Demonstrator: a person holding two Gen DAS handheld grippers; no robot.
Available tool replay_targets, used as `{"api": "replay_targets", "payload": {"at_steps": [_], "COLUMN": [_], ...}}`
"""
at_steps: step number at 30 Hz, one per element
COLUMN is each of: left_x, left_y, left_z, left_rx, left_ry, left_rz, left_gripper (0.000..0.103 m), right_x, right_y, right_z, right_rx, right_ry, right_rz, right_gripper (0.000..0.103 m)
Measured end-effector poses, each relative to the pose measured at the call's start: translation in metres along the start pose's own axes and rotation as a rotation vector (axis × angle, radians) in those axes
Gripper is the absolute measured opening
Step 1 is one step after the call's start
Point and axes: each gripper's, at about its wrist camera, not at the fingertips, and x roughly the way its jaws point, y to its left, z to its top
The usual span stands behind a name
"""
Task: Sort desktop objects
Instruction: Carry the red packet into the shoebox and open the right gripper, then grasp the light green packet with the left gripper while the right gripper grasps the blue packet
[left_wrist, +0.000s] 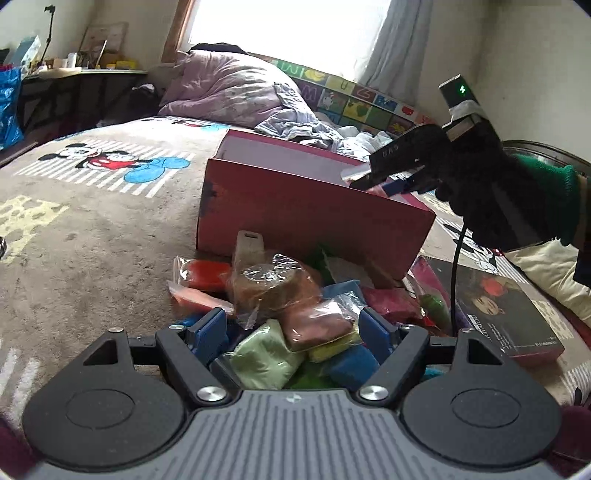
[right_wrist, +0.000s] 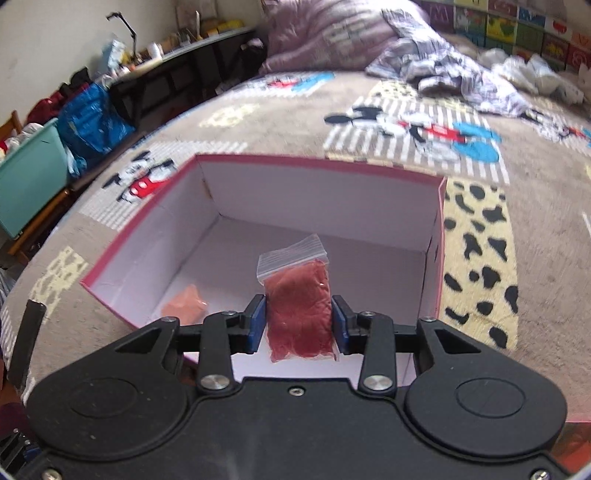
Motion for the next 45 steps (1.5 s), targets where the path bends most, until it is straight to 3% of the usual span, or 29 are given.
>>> {"api": "replay_targets", "payload": {"at_steps": [16, 22, 25, 31, 36, 38, 45], "left_x": [0.007, 0.009, 0.009, 0.009, 0.01, 0.012, 0.015], "left_y": [0.008, 0.009, 0.009, 0.008, 0.007, 0.006, 0.003], "left_z": [-0.002, -0.002, -0.002, -0.003, -0.004, -0.005, -0.007], "left_rx": [0.003, 0.003, 0.005, 0.014, 0.026, 0.032, 0.072], "left_ry": [0.014, 0.023, 0.023, 0.022, 0.027, 0.032, 0.055], "left_rz": [0.004, 0.001, 0.0, 0.004, 0.01, 0.012, 0.023], "left_gripper": [0.078, 0.078, 0.078, 0.078, 0.078, 0.078, 0.078], "right_x": [0.05, 0.058, 0.057, 0.052, 0.04, 0.033, 0.004], "right_y": [0.002, 0.003, 0.004, 0.009, 0.01, 0.01, -0.001], "right_z": [0.016, 0.017, 0.018, 0.019, 0.018, 0.018, 0.017], "right_rx": [-0.089, -0.104, -0.102, -0.117, -0.118, -0.121, -0.078], "right_ry": [0.204, 0.234, 0.242, 0.225, 0.168, 0.14, 0.057], "right_rz": [-0.105, -0.152, -0.152, -0.157, -0.163, -0.172, -0.167], "right_gripper": [0.037, 0.038, 0.047, 0.053, 0.053, 0.06, 0.061]}}
